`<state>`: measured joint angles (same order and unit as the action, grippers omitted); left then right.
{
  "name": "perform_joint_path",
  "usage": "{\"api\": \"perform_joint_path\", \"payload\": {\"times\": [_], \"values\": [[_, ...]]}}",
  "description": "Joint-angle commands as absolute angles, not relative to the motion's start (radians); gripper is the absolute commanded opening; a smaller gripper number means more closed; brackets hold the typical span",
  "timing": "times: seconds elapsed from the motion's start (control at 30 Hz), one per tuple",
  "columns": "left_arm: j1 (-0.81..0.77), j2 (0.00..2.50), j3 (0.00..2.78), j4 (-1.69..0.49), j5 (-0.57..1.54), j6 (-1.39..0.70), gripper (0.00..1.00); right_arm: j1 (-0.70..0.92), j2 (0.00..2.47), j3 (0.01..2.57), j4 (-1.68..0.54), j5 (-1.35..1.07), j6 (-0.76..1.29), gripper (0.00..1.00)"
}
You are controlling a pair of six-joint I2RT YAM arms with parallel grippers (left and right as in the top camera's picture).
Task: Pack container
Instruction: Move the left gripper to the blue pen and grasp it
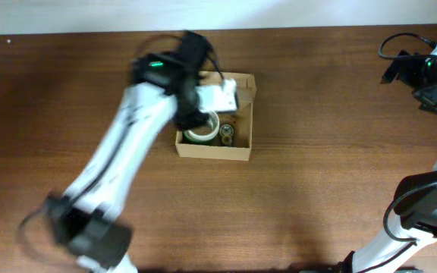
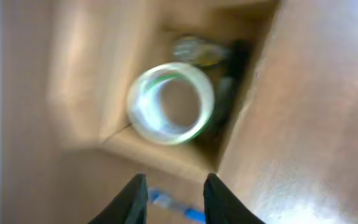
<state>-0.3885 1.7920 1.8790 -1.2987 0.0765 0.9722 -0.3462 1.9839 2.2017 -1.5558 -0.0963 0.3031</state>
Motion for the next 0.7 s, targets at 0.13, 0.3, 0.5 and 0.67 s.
{"api": "perform_joint_path", "payload": {"times": [0.13,0.3,0.5,0.67], "values": [[-0.036,1.541,1.714,-1.076,0.052,0.567,0.35,-0.347,1.986,2.197,-1.556,-0.101,0.3,0.99],[0.118,1.588,1.578,-1.062,0.055,0.283,0.35,-0.347,1.986,2.197,-1.556,-0.101,0.3,0.99],[0.12,1.768,1.478,-1.04,0.034,0.236,0.36,-0.347,1.986,2.197,-1.556,-0.101,0.3,0.99],[0.11,1.907,1.476,-1.036,0.049,0.236,0.36,-0.347,1.986,2.197,-1.556,-0.101,0.3,0.99]]}}
